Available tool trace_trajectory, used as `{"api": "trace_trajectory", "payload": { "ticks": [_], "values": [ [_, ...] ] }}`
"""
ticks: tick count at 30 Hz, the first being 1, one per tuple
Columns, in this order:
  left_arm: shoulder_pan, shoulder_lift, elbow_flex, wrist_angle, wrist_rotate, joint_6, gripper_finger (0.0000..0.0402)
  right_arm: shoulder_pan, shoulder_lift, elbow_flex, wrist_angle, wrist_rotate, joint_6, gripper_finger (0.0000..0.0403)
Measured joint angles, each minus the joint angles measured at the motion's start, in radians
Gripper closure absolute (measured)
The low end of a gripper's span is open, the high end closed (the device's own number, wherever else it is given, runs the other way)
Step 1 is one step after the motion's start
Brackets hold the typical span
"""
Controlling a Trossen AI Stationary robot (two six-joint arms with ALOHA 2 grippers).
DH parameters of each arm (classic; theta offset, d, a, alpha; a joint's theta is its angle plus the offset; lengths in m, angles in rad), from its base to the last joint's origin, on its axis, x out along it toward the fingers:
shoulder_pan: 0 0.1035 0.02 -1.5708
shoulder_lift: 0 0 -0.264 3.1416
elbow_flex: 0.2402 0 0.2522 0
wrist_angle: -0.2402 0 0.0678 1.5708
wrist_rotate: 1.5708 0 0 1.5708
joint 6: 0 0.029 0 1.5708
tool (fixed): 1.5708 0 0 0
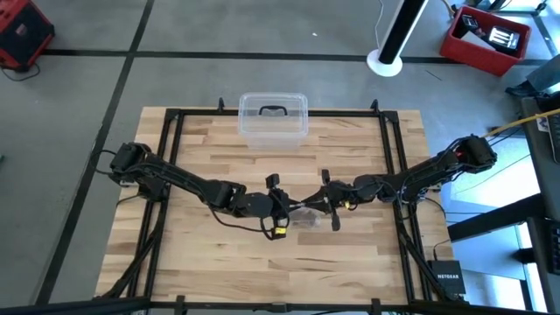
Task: Roll bandage
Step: Close the transparent zip bag
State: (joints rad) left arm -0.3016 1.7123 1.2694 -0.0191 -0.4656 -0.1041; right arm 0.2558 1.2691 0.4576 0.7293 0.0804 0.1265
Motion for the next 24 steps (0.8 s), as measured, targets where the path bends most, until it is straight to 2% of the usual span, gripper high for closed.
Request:
{"api": "trace_trajectory", "payload": {
  "ticks": [4, 11, 18, 24],
  "values": [
    [0.0, 0.0, 0.0, 0.003, -0.002, 0.0, 0.0378, 0.0, -0.057, 0.002, -0.038, -0.021, 0.006, 0.0321],
    [0.002, 0.002, -0.002, 0.018, -0.036, 0.012, 0.038, -0.001, -0.147, 0.094, -0.277, -0.028, 0.008, 0.0278],
    [0.002, 0.002, -0.001, 0.037, -0.036, 0.023, 0.0375, -0.001, -0.15, 0.152, -0.273, 0.03, -0.022, 0.0275],
    [0.002, 0.002, -0.001, 0.038, -0.037, 0.023, 0.038, -0.001, -0.149, 0.154, -0.206, 0.033, -0.005, 0.0275]
  ]
}}
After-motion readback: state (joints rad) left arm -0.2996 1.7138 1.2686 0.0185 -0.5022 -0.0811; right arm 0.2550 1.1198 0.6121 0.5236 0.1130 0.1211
